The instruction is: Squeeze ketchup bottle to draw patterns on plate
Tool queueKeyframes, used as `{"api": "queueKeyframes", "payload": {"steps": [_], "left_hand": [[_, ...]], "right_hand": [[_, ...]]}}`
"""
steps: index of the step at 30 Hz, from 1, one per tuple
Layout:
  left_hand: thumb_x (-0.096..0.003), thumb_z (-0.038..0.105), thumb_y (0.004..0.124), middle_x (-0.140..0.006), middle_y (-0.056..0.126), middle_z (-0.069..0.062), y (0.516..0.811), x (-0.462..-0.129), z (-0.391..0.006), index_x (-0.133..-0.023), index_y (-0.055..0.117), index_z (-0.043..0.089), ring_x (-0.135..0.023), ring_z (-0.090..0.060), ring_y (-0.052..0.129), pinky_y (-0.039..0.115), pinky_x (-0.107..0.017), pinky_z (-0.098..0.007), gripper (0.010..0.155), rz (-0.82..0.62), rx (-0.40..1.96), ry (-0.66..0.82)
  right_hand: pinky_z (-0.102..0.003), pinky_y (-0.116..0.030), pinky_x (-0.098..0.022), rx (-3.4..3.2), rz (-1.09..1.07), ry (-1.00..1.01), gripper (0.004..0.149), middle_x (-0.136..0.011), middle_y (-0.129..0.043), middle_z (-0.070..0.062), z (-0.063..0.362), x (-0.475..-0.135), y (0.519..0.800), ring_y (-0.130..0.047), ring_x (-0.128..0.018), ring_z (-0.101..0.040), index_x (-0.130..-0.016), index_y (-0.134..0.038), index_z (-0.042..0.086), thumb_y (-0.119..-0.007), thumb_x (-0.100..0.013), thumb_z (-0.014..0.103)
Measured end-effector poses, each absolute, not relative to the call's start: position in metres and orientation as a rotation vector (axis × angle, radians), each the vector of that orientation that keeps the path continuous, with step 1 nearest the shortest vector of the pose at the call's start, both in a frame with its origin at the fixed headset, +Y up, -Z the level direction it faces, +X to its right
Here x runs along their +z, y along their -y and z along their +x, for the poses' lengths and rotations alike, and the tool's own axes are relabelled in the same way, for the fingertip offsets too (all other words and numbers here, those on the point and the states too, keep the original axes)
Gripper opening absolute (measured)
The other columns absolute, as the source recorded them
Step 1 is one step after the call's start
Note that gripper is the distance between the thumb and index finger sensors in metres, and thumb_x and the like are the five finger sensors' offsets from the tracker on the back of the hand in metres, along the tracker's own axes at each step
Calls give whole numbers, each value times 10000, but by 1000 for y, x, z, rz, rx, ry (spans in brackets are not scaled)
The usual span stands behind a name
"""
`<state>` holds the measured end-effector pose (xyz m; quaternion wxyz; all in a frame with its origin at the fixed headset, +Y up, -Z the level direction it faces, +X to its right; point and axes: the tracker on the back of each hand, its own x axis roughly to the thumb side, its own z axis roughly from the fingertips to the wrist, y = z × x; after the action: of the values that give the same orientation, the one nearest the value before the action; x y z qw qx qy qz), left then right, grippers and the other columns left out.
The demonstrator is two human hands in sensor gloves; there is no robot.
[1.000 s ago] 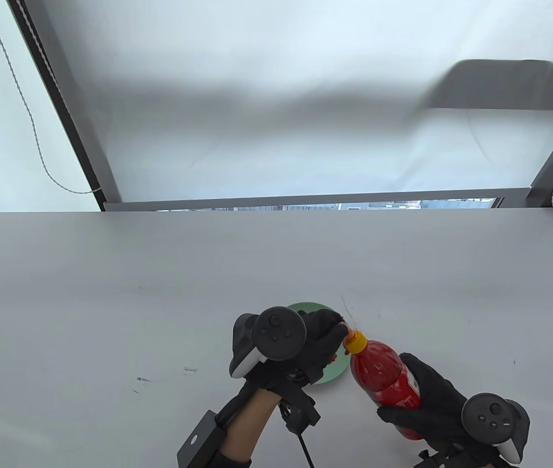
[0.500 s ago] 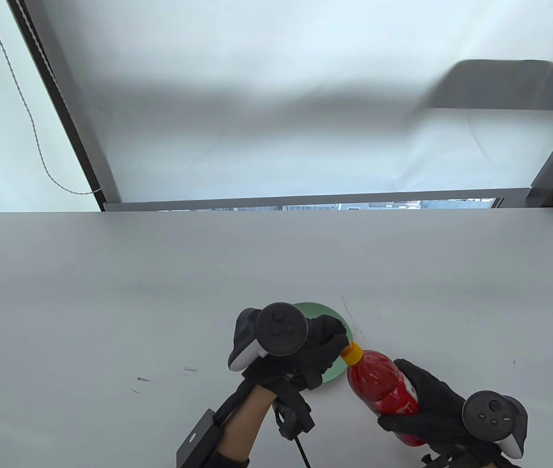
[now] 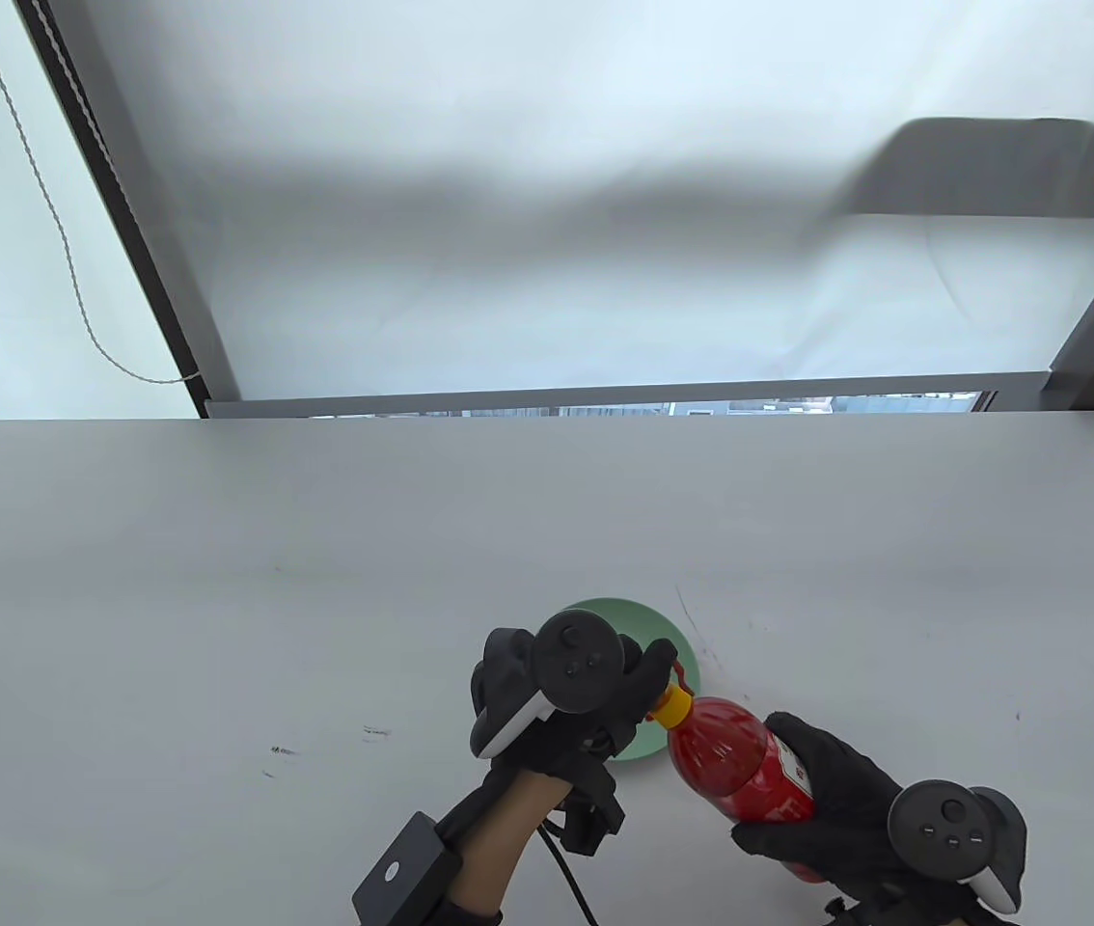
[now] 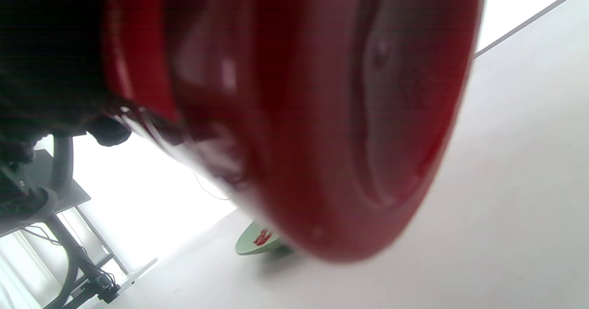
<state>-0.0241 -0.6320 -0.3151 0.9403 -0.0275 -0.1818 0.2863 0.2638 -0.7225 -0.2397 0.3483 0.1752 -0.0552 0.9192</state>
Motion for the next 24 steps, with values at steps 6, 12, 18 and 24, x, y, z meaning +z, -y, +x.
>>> {"api": "queueKeyframes", "payload": {"steps": [6,12,18,24], "left_hand": [[-551,478,662,-237,940,4,631,-316,-21,-489,899,103,-331,-278,967,813,-298,-538,448,10,702,536],[-539,470,688,-252,948,-4,625,-312,-20,-500,899,101,-345,-274,975,833,-304,-536,427,51,792,659],[-572,534,632,-299,948,-2,628,-312,-24,-561,884,124,-385,-291,953,796,-332,-545,481,49,712,515],[-578,556,581,-232,951,18,630,-310,-21,-464,890,174,-323,-271,966,808,-288,-528,504,42,596,426]], "right_hand": [[-594,-751,-707,2301,480,84,1005,-1037,-828,-180,269,-243,723,-894,-883,-352,-1142,-610,148,-978,-393,708],[-598,-755,-703,2174,526,-26,1009,-1040,-832,-184,274,-248,724,-894,-882,-356,-1145,-612,145,-989,-393,703],[-602,-748,-704,2259,477,60,1019,-1053,-812,-185,272,-245,722,-880,-893,-358,-1153,-592,143,-977,-401,712],[-605,-745,-702,2347,431,146,1019,-1051,-806,-193,270,-242,720,-876,-891,-363,-1154,-587,137,-972,-407,712]]}}
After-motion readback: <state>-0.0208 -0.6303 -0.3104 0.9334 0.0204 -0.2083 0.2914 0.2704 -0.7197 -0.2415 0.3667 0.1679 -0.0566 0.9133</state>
